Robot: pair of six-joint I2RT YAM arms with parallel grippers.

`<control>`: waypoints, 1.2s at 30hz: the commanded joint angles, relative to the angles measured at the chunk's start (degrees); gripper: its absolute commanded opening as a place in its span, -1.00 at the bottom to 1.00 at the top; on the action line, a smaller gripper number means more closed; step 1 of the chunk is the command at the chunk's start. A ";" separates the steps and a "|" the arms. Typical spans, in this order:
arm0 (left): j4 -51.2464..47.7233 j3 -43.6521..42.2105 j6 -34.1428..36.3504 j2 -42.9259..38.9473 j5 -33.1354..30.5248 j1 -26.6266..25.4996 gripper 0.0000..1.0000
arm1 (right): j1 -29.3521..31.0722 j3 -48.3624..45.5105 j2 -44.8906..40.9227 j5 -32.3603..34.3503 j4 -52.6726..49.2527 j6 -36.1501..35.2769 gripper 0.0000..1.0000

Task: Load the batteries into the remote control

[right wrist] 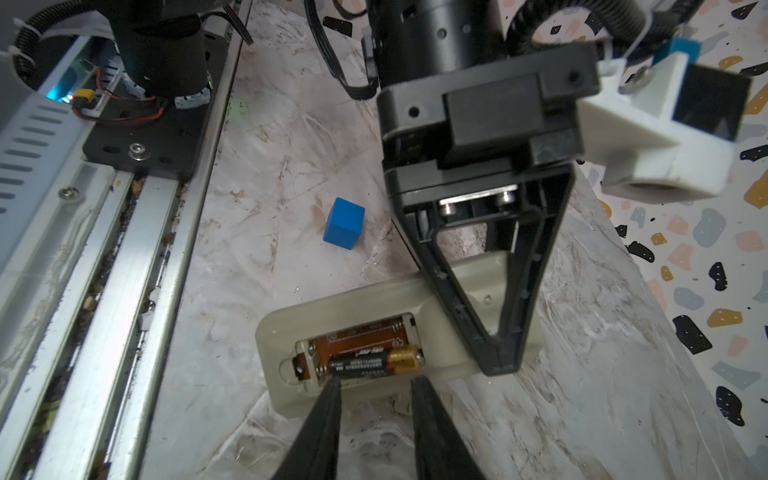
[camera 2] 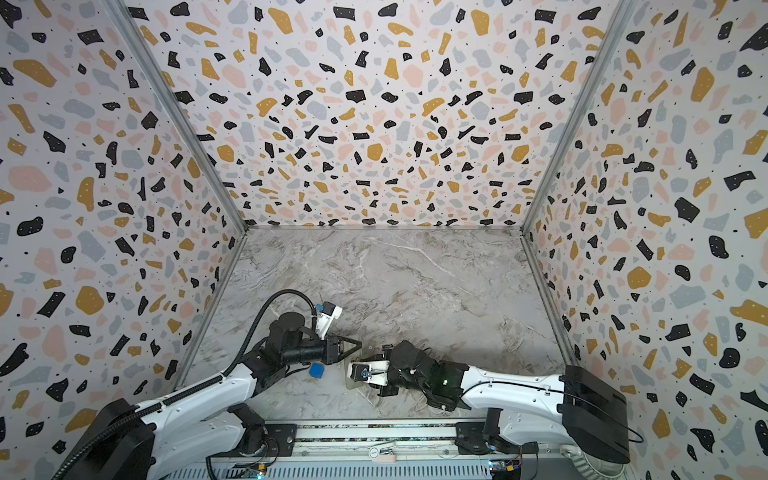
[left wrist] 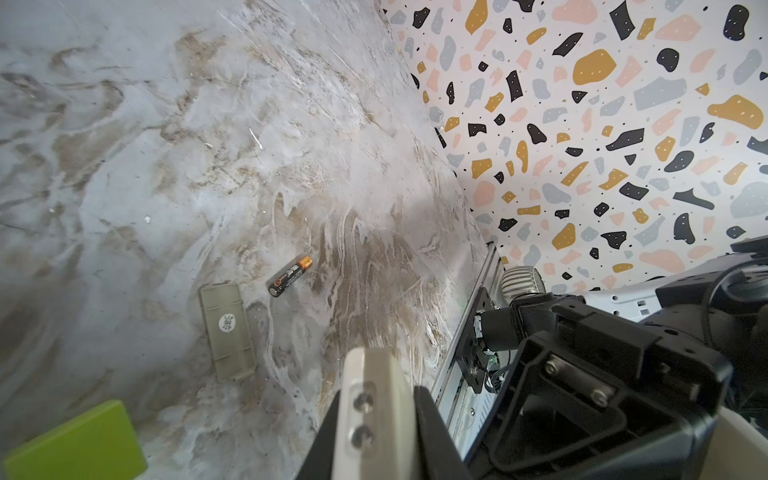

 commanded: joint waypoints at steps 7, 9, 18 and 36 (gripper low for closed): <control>1.07 1.22 0.77 0.22 1.55 -0.26 -1.00 | 0.86 3.79 1.04 3.66 -0.78 -1.14 -0.38; 1.11 1.22 0.74 0.24 1.60 -0.28 -1.00 | 0.82 3.88 1.30 3.76 -0.73 -1.32 -0.40; 1.17 1.04 0.60 0.47 1.77 -0.24 -1.00 | 0.84 4.50 2.38 3.42 -0.39 -1.75 -0.51; 1.60 1.04 0.64 0.72 2.16 -0.23 -1.00 | 0.90 5.55 4.51 2.64 -0.37 -2.49 -0.55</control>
